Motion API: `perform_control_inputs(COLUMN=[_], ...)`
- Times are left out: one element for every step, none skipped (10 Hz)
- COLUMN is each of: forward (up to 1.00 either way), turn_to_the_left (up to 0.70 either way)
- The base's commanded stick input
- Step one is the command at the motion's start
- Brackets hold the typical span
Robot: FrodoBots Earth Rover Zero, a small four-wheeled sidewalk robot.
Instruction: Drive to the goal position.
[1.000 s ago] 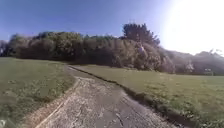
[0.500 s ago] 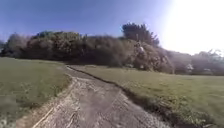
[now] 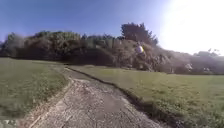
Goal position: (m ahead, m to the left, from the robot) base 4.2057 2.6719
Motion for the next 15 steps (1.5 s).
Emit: perform_control_inputs(forward=[0.5,0.5,0.5,0.5,0.5,0.5,0.5,0.5,0.5,0.5,0.5,0.5,0.5,0.5,0.5], turn_to_the_left=[0.0,0.0,0.0,0.27,0.27,0.27,0.27,0.27,0.0,0.0,0.0,0.0,0.0,0.0,0.0])
